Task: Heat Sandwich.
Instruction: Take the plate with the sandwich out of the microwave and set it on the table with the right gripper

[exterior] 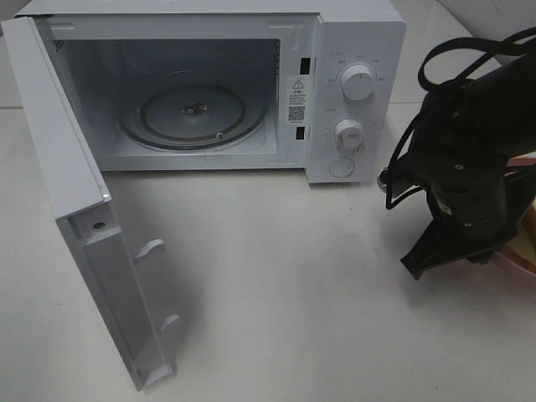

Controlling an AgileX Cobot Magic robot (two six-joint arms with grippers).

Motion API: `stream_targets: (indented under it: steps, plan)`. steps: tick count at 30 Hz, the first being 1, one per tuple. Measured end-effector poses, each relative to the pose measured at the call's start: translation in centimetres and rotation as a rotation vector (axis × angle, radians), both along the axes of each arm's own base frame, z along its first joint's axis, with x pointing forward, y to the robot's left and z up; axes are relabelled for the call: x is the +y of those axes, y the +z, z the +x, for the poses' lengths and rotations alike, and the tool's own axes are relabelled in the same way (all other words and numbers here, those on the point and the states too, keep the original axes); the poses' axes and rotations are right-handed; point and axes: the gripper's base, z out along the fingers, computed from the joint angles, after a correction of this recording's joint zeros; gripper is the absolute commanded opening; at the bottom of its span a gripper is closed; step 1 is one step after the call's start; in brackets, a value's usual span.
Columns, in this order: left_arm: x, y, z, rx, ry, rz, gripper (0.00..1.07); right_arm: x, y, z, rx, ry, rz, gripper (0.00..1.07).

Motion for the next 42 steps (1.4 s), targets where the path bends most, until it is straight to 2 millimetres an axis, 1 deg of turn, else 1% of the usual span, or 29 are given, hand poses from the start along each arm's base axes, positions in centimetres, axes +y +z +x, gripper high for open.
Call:
stream_targets:
  steps: [3,4,6,7,9,11,13,17,22,30,36,37,38,39,42]
  plan:
    - [0.0,0.0,0.0,0.0,0.0,0.0,0.98,0.0,-0.5,0.1,0.005,0.003,0.002,0.03]
    - [0.0,0.0,0.0,0.0,0.0,0.0,0.98,0.1,-1.0,0.2,0.011,0.009,-0.008,0.04]
    - [0.0,0.0,0.0,0.0,0.0,0.0,0.98,0.0,-1.4,0.4,0.013,0.004,-0.014,0.04]
    - [0.0,0.0,0.0,0.0,0.0,0.0,0.98,0.0,-1.4,0.4,0.013,0.004,-0.014,0.04]
    - [0.0,0.0,0.0,0.0,0.0,0.0,0.98,-0.3,-2.2,0.5,0.019,0.002,-0.015,0.05]
    - [0.0,0.0,0.0,0.0,0.0,0.0,0.98,-0.4,-2.4,0.4,0.016,0.0,-0.009,0.05]
    - [0.0,0.0,0.0,0.0,0.0,0.0,0.98,-1.2,-3.0,-0.1,0.02,-0.021,0.007,0.05]
    - [0.0,0.0,0.0,0.0,0.0,0.0,0.98,-2.0,-3.8,-0.9,0.03,-0.036,0.016,0.06]
    - [0.0,0.0,0.0,0.0,0.0,0.0,0.98,-2.3,-4.0,-1.0,0.009,-0.026,0.003,0.07]
    - [0.0,0.0,0.0,0.0,0.0,0.0,0.98,-2.2,-4.1,-0.9,-0.003,-0.017,0.013,0.1]
    - [0.0,0.0,0.0,0.0,0.0,0.0,0.98,-2.2,-4.0,-0.9,-0.005,-0.019,0.01,0.16]
    - [0.0,0.0,0.0,0.0,0.0,0.0,0.98,-2.2,-4.0,-0.9,-0.005,-0.018,0.009,0.18]
    - [0.0,0.0,0.0,0.0,0.0,0.0,0.98,-2.3,-4.0,-0.9,-0.005,-0.018,0.005,0.22]
    - [0.0,0.0,0.0,0.0,0.0,0.0,0.98,-2.3,-4.0,-0.9,-0.005,-0.018,0.005,0.22]
    - [0.0,0.0,0.0,0.0,0.0,0.0,0.98,-2.3,-4.0,-0.9,-0.003,-0.02,-0.001,0.3]
